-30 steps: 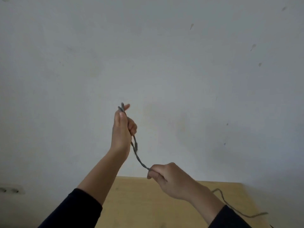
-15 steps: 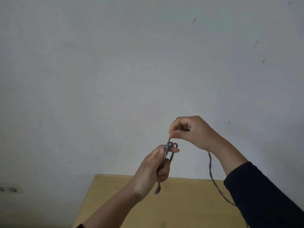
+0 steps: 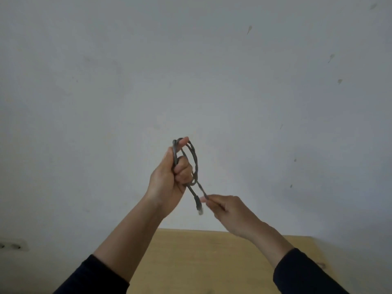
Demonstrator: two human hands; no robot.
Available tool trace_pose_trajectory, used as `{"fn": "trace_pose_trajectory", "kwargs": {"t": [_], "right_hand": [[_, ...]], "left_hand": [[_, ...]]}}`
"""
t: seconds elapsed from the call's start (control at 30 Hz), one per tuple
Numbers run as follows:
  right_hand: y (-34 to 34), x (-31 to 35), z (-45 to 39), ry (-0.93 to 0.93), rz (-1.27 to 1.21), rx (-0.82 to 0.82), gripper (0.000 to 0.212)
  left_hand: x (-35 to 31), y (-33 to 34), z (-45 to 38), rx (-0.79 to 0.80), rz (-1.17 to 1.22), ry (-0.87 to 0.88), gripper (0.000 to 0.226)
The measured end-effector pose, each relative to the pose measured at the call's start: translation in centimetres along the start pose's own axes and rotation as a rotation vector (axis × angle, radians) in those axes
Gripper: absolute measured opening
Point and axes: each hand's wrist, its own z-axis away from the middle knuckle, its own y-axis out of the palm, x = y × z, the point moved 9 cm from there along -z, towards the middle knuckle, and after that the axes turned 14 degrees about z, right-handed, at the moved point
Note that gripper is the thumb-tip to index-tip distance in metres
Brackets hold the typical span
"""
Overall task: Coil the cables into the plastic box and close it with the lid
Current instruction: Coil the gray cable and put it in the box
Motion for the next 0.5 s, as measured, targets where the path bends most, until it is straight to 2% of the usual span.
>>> {"fn": "trace_pose_trajectory", "kwargs": {"t": [0.1, 0.2, 0.37, 0.5], "right_hand": [[0.4, 2.2, 0.6, -0.102, 0.253, 0.091, 0.028], [-0.8, 4.4, 0.6, -0.199, 0.455, 0.089, 0.033], [-2.2, 6.0, 0.4, -0.239, 0.537, 0.132, 0.024], [-3.3, 6.2, 0.2, -0.22, 0.51, 0.158, 0.018]], "left_hand": [[-0.5, -1.3, -0.8, -0.108, -0.236, 0.045, 0.038], [0.0, -2.6, -0.8, -0.165, -0.505, 0.073, 0.038], [1.9, -2.0, 0.6, -0.066, -0.826, 0.11, 0.033], [3.7, -1.5, 1.9, 0.004, -0.896, 0.088, 0.031]]}}
